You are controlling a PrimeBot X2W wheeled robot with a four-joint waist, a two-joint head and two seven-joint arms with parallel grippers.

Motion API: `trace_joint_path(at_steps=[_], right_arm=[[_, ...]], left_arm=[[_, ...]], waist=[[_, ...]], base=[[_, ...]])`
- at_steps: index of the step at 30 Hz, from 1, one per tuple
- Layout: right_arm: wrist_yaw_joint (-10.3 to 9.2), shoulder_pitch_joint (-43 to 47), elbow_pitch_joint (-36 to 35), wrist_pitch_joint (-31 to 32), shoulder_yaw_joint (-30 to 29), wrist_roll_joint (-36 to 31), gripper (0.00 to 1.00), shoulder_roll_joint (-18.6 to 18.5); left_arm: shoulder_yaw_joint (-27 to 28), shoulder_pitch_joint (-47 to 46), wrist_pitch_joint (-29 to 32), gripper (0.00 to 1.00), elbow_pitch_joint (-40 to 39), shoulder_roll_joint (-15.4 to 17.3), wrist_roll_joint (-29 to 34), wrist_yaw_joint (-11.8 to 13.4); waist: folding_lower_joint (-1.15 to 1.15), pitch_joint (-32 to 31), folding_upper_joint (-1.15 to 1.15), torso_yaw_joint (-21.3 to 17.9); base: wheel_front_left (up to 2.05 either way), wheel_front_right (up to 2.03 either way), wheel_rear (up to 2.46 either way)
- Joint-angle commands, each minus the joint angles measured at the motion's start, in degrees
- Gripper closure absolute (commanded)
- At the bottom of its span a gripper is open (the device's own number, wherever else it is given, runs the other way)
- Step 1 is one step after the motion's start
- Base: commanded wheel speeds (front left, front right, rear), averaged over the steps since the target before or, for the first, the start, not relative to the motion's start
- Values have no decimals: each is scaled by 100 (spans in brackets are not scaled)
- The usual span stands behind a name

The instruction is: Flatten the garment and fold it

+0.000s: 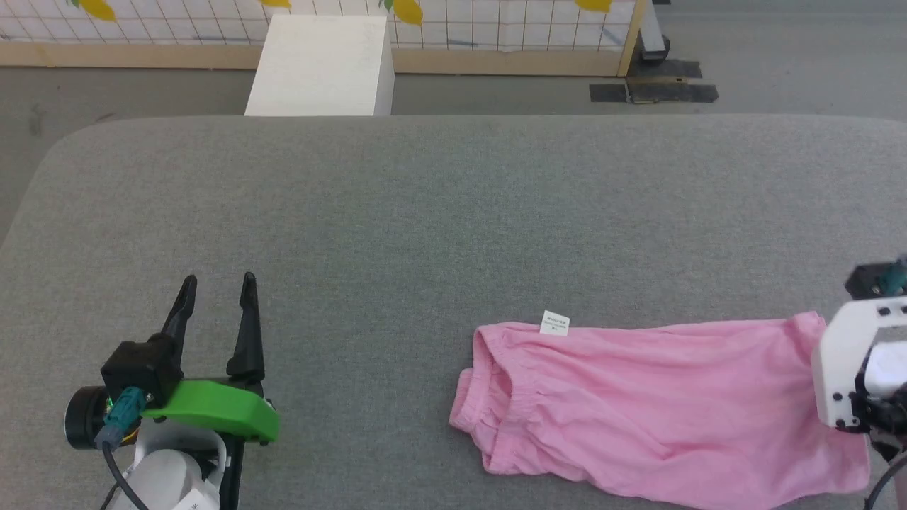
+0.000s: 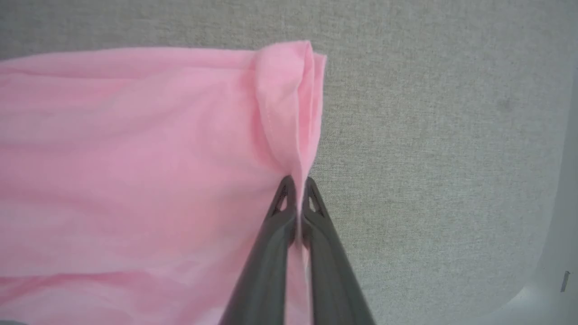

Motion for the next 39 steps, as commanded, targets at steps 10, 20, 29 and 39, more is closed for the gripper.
trace_joint_path(at_steps=[10,20,29,39], right_arm=[[-11,648,-2634,1659,1432,1146,100,-220],[-11,279,-2177,1259,2460,1319,100,638],[-11,-238,-1248,671,2853,1281,100,1289],[-11,-586,-697,-149,3192,1407,0,1458]], left_arm=[[37,262,74,0,-120,120,-82,64],[25,260,31,0,-171,103,-125,47],[-47,213,-3,0,-55,23,-153,7],[-29,200,-35,0,62,-2,-187,-11]], waist=[[0,-108,0,61],[0,21,0,274],[0,106,0,470],[0,109,0,417]], base=[[0,0,0],[0,0,0],[0,0,0],[0,0,0]])
